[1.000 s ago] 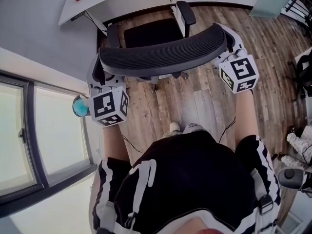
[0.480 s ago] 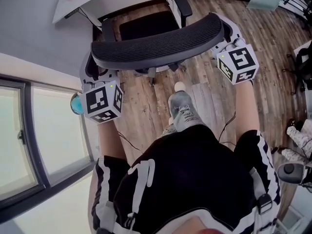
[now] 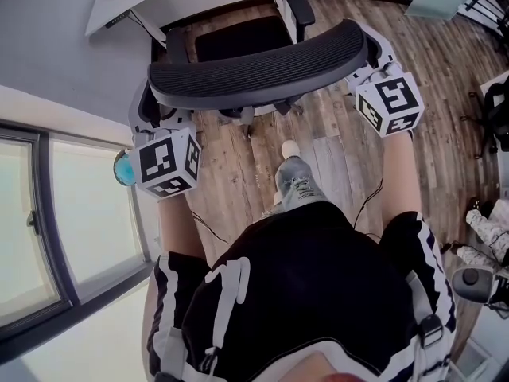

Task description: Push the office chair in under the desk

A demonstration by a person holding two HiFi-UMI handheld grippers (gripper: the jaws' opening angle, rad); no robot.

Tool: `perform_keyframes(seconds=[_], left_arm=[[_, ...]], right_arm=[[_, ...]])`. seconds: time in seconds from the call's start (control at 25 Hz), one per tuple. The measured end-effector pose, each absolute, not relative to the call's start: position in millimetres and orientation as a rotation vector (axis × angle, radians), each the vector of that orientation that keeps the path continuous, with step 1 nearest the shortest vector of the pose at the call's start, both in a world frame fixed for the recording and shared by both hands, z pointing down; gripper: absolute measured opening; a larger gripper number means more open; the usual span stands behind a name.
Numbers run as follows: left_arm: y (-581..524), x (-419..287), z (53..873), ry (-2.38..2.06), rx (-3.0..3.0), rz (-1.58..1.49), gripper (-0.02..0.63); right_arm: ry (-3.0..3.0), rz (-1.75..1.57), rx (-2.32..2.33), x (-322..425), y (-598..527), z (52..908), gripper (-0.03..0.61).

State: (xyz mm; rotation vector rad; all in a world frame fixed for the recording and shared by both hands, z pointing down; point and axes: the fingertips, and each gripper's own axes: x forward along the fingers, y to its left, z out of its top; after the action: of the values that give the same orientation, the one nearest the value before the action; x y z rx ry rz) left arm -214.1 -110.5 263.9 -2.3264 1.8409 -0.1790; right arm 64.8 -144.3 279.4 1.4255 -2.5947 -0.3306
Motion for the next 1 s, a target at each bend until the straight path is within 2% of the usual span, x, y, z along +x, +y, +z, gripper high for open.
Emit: perform_keyframes(seconds=[1.0], left_arm=[[-154.5,-219.6,266.0,1.847,-2.311,-0.186,0.221]], right_arm=[[-2.599,-0.334,1.418,58.9,-191.7,280.4,0.256]])
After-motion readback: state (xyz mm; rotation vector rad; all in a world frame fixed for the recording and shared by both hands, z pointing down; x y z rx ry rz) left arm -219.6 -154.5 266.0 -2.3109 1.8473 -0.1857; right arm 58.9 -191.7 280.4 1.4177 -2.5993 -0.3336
